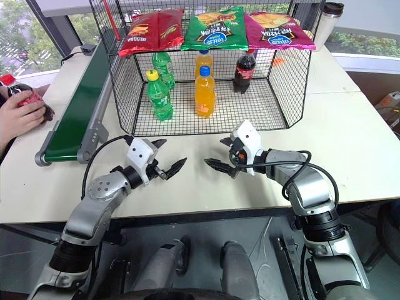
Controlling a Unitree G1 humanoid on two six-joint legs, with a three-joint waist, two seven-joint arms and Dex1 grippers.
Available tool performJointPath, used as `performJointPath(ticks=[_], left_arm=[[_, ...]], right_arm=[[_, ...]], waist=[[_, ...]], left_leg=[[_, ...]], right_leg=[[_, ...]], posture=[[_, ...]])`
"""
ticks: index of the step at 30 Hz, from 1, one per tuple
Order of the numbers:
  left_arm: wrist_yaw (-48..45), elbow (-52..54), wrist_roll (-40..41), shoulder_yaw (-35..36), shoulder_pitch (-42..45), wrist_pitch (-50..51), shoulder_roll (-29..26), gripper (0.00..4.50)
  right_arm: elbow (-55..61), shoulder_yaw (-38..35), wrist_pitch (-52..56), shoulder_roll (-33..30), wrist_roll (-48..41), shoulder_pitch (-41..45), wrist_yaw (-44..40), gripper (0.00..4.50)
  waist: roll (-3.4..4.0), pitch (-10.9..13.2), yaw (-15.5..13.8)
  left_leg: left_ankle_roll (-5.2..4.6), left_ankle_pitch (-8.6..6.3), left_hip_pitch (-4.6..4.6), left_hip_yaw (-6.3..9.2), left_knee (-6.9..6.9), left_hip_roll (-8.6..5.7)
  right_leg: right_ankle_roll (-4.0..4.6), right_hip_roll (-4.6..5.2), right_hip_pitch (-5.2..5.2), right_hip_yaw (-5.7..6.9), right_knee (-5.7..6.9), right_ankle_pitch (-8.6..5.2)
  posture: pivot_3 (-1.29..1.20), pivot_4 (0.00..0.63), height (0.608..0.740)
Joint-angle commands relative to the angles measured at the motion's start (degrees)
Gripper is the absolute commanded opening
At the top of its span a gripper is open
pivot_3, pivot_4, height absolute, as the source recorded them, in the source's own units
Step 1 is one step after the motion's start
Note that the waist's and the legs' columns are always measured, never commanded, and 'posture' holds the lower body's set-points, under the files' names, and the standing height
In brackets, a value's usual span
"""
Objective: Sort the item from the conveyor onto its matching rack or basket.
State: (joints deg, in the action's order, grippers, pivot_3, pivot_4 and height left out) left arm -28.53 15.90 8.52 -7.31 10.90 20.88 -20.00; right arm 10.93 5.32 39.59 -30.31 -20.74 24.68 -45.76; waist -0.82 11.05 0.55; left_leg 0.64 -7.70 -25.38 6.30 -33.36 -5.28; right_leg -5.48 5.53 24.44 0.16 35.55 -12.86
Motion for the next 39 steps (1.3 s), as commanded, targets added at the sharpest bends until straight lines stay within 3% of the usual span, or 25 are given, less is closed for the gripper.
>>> performJointPath(ticks=[1,39], left_arm=[[-0.1,2.2,0.3,0.8,-0.1,-0.5,-0.3,4.5],[0.4,1.8,-0.6,0.2,0.1,-1.1,-0.1,4.5]], right_arm=[[2.3,-0.5,-0.3,-0.2,-1.0,0.0,-0.2,4.48],[2.1,-0.5,-0.7,-0.8,-0.8,0.2,-0.8,4.48]], waist=[[0.0,0.0,0.0],[0.0,0.0,0.0]], left_leg=[[0.0,0.0,0.0,0.0,0.0,0.0],[0.0,0.0,0.0,0.0,0.0,0.0]], right_leg=[[0.0,0.0,0.0,0.0,0.0,0.0],[0.0,-0.01,0.0,0.0,0.0,0.01]], posture=[[0.0,0.15,0.738],[0.0,0.15,0.738]])
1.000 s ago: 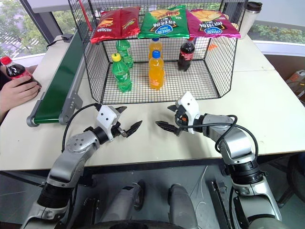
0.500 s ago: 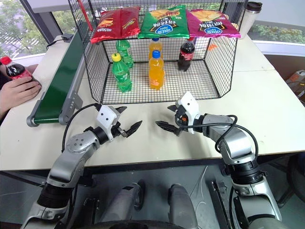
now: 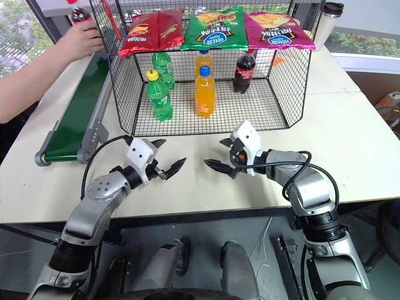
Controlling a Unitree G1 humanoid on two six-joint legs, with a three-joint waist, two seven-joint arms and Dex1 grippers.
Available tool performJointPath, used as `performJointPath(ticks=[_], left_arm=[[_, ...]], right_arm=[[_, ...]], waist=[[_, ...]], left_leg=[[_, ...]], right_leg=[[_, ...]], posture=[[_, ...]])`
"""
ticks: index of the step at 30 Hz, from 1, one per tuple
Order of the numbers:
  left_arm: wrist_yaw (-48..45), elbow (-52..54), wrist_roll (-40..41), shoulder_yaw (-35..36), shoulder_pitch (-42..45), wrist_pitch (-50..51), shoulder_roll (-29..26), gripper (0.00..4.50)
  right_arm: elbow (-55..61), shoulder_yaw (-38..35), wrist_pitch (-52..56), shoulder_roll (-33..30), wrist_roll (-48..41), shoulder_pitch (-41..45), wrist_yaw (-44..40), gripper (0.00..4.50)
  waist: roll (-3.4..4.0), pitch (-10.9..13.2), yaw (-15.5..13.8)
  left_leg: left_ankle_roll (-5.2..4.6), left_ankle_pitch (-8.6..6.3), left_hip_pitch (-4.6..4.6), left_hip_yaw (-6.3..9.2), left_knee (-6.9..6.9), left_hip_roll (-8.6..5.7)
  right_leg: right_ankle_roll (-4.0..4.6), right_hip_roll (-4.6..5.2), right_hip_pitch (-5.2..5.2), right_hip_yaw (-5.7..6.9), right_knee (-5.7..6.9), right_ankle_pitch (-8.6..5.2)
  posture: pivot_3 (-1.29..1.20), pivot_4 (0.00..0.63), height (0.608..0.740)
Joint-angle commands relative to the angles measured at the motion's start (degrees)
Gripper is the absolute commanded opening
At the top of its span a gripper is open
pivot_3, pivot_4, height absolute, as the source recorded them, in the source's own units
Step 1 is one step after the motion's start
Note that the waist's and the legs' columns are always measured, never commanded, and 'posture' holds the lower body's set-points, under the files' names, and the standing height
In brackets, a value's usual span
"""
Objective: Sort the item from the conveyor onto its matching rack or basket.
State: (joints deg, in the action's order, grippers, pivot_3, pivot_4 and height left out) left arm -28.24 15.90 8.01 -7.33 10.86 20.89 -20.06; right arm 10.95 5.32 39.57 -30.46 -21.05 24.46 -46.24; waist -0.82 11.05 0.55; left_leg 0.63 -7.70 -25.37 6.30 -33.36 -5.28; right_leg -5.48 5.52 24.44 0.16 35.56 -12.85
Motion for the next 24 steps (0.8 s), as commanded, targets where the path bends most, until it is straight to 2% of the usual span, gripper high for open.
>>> performJointPath(ticks=[1,17,20,24], left_arm=[[0.1,1.7,-0.1,0.3,0.1,-1.2,0.0,4.5],[-0.3,4.2,1.2,2.4,-0.4,0.1,-1.3,4.5],[-0.4,8.8,4.1,6.7,-1.0,3.7,-3.4,4.5],[0.4,14.0,10.6,16.6,-1.6,10.2,-6.3,4.5]], right_arm=[[2.0,-0.5,-0.7,-0.7,-0.5,0.4,-0.3,4.48],[5.1,-0.2,0.9,-1.1,-2.7,0.9,-2.5,4.48],[7.1,0.0,1.7,-1.6,-4.1,1.7,-4.2,4.48],[8.8,0.5,2.3,-1.6,-5.7,3.4,-5.6,4.48]], waist=[[0.0,0.0,0.0],[0.0,0.0,0.0],[0.0,0.0,0.1],[0.0,0.0,0.2]], left_leg=[[0.0,0.0,0.0,0.0,0.0,0.0],[0.0,0.0,0.0,0.0,0.0,0.0],[0.0,0.0,0.0,0.0,0.02,0.01],[0.0,0.0,0.01,0.03,0.03,0.03]], right_leg=[[0.0,0.0,0.0,0.0,0.0,0.0],[0.0,0.0,0.0,0.0,0.01,0.0],[0.0,0.0,0.01,0.0,0.0,0.0],[-0.05,-0.02,0.02,0.01,0.01,-0.04]], posture=[[0.0,0.15,0.738],[0.0,0.15,0.738],[0.0,0.15,0.738],[0.0,0.15,0.738]])
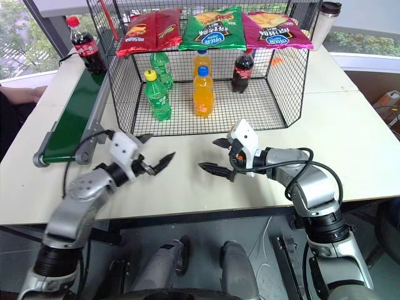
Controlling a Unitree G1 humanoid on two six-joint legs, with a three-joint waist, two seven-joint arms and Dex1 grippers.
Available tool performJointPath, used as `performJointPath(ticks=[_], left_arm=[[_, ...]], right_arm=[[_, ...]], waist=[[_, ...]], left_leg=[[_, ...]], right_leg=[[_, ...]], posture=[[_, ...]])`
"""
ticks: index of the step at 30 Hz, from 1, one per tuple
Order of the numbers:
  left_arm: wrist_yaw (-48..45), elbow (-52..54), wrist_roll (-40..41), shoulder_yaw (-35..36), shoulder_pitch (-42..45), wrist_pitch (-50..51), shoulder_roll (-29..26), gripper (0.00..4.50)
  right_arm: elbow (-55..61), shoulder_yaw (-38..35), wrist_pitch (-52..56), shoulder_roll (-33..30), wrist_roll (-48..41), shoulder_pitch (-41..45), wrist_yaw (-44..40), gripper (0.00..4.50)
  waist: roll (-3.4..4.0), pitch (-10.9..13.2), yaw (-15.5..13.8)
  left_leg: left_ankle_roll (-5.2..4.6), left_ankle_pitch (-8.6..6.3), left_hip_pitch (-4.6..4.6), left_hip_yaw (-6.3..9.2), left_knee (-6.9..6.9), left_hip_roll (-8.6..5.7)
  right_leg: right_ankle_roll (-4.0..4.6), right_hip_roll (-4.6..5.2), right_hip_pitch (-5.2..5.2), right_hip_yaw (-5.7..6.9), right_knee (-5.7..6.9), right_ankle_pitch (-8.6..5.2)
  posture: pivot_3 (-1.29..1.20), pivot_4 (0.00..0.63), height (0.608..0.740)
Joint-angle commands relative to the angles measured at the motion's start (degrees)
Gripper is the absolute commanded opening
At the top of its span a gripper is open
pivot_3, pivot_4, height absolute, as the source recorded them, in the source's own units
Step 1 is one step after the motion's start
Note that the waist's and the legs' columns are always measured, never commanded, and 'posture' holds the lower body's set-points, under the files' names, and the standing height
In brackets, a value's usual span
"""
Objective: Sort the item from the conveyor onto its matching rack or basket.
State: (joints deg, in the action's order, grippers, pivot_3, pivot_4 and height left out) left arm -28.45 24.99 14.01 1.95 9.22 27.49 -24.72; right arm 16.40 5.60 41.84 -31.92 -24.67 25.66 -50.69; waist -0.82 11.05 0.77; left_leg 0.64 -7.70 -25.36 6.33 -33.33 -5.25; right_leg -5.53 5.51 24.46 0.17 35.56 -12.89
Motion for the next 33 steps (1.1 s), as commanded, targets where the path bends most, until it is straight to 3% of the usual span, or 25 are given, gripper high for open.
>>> performJointPath(ticks=[1,5,12,33], left_arm=[[1.1,5.5,6.0,10.3,0.1,5.1,-2.4,4.5],[3.6,4.5,10.3,21.2,-0.2,9.2,-4.5,4.5],[7.2,-2.4,10.8,32.0,-3.2,8.3,-5.9,4.5],[13.1,-8.8,9.3,30.1,-2.5,2.3,-4.0,4.5]], right_arm=[[3.5,0.5,-0.1,0.0,-2.3,2.8,-1.4,4.48],[3.4,1.4,-0.5,0.8,-2.7,4.8,-1.7,4.48],[1.9,2.7,-1.8,2.2,-2.7,6.9,-2.7,4.48],[2.5,3.5,-1.8,2.6,-2.7,6.6,-2.0,4.48]], waist=[[0.0,0.0,0.0],[0.0,0.0,-0.1],[-0.01,0.0,-0.1],[-0.07,0.0,-0.2]], left_leg=[[0.0,0.0,0.0,0.0,0.01,0.0],[0.0,0.0,0.01,0.01,0.01,0.0],[0.0,0.0,0.01,-0.01,0.01,-0.01],[0.02,-0.01,0.0,-0.01,0.13,0.0]], right_leg=[[-0.04,0.0,0.0,0.0,0.0,-0.03],[-0.05,0.0,-0.01,0.01,-0.01,-0.03],[0.06,0.01,-0.01,0.01,-0.02,0.04],[0.09,0.04,0.04,0.01,-0.12,0.05]], posture=[[0.0,0.15,0.738],[0.0,0.15,0.738],[0.0,0.15,0.738],[0.0,0.15,0.738]])
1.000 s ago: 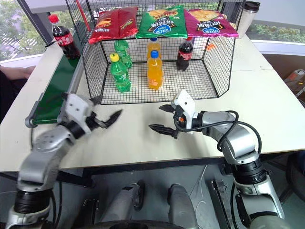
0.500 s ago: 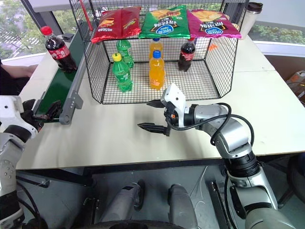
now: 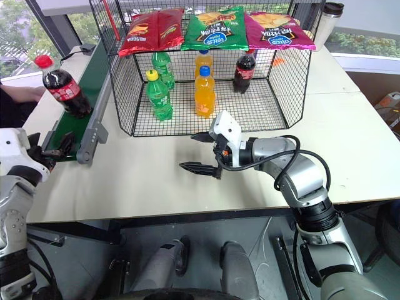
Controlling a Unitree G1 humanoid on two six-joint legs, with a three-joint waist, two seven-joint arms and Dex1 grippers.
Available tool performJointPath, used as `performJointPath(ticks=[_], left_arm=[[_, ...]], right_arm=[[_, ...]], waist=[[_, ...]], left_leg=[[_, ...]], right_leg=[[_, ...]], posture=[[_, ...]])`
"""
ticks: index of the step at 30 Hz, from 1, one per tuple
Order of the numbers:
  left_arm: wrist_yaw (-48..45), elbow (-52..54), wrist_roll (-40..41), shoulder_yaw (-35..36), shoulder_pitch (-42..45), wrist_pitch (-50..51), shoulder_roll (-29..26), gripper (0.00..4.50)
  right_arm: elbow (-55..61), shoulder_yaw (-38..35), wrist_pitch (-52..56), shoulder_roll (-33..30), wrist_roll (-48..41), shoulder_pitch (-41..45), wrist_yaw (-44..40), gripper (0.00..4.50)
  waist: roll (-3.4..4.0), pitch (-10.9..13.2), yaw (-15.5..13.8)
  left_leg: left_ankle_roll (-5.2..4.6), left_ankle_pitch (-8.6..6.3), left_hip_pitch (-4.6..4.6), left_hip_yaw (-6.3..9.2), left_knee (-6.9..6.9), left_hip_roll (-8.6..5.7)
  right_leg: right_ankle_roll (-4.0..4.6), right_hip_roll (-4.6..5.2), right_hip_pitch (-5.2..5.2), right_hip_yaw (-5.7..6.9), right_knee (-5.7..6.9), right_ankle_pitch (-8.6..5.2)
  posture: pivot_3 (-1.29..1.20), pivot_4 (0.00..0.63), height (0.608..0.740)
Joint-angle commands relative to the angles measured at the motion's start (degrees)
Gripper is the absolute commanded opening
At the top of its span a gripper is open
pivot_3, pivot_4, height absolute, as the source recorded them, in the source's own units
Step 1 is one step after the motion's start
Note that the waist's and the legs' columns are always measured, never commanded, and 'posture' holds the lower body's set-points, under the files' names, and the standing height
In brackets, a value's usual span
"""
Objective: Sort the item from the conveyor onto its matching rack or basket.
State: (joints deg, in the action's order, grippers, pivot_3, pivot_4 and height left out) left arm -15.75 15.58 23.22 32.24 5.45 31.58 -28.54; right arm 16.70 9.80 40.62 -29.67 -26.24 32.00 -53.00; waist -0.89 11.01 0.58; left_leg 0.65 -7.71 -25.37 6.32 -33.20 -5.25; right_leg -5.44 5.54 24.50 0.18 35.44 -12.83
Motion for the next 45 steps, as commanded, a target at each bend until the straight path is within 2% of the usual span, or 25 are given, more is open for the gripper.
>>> performJointPath(ticks=[1,16,18,20,21,30,34,39,45], left_arm=[[0.4,0.4,0.1,-0.6,1.5,-1.8,-0.1,4.5],[0.1,-0.7,-0.5,-2.6,1.8,-2.7,-0.3,4.5],[-1.8,0.5,1.2,-2.0,0.6,-3.9,0.4,3.98],[-2.7,1.6,4.2,-0.5,0.8,-3.4,0.9,3.16],[-2.5,2.0,6.2,0.3,1.6,-2.1,0.9,2.97],[-3.7,3.0,16.1,2.0,10.2,5.0,-5.6,2.97],[-8.1,3.2,16.9,-3.3,12.5,6.3,-8.2,2.97],[-15.3,3.5,10.5,-15.9,11.9,2.7,-10.4,2.97],[-22.7,0.5,4.8,-28.7,15.3,-2.8,-7.8,2.97]], right_arm=[[2.3,-0.7,-0.5,0.3,-1.1,0.2,0.5,4.48],[2.0,-0.9,-0.5,-0.1,-1.1,0.5,0.9,4.48],[1.9,-1.0,-0.4,-0.1,-1.1,0.5,1.0,4.5],[1.9,-0.9,-0.5,-0.1,-1.0,0.5,1.0,4.5],[1.9,-0.9,-0.4,-0.2,-1.0,0.5,1.0,4.5],[2.3,-1.1,-0.1,-0.3,-1.3,0.7,1.0,4.5],[2.6,-1.4,0.4,-0.2,-1.8,1.0,1.2,4.5],[2.4,-1.5,0.3,-0.4,-2.0,1.2,1.6,4.5],[2.8,-1.8,0.7,-1.0,-2.3,1.0,2.2,4.5]], waist=[[0.0,0.0,0.0],[0.0,0.0,0.0],[0.0,0.0,0.0],[0.0,0.0,0.0],[0.0,0.0,-0.2],[-0.04,0.0,0.0],[-0.04,0.0,0.1],[-0.03,0.0,0.0],[-0.03,0.0,0.0]], left_leg=[[0.0,0.0,0.0,0.0,0.0,0.0],[0.0,0.0,0.0,-0.01,0.01,0.0],[0.0,0.0,0.0,-0.01,0.01,0.0],[0.0,0.0,0.0,-0.02,0.01,0.0],[0.0,0.0,0.0,0.0,0.01,0.0],[0.0,0.0,-0.03,0.03,0.0,0.0],[0.0,0.0,-0.03,-0.01,0.02,0.0],[0.0,0.01,-0.02,-0.04,0.02,-0.01],[0.0,0.0,-0.04,-0.05,0.07,0.0]], right_leg=[[0.0,0.0,0.0,0.0,0.0,0.0],[0.0,0.0,0.0,0.0,-0.01,0.0],[0.0,0.0,0.0,0.0,-0.01,0.0],[0.0,0.01,0.0,0.0,-0.02,0.0],[0.0,0.01,0.0,0.0,-0.01,0.0],[0.0,-0.01,0.0,0.03,-0.03,0.0],[0.0,-0.02,0.01,0.03,-0.04,0.01],[0.01,-0.01,-0.01,0.0,-0.05,0.01],[0.03,0.01,0.03,-0.02,-0.08,0.01]], posture=[[0.0,0.15,0.738],[0.0,0.15,0.738],[0.0,0.15,0.738],[0.0,0.15,0.738],[0.0,0.15,0.738],[0.0,0.15,0.738],[0.0,0.15,0.738],[0.0,0.15,0.738],[0.0,0.15,0.738]])
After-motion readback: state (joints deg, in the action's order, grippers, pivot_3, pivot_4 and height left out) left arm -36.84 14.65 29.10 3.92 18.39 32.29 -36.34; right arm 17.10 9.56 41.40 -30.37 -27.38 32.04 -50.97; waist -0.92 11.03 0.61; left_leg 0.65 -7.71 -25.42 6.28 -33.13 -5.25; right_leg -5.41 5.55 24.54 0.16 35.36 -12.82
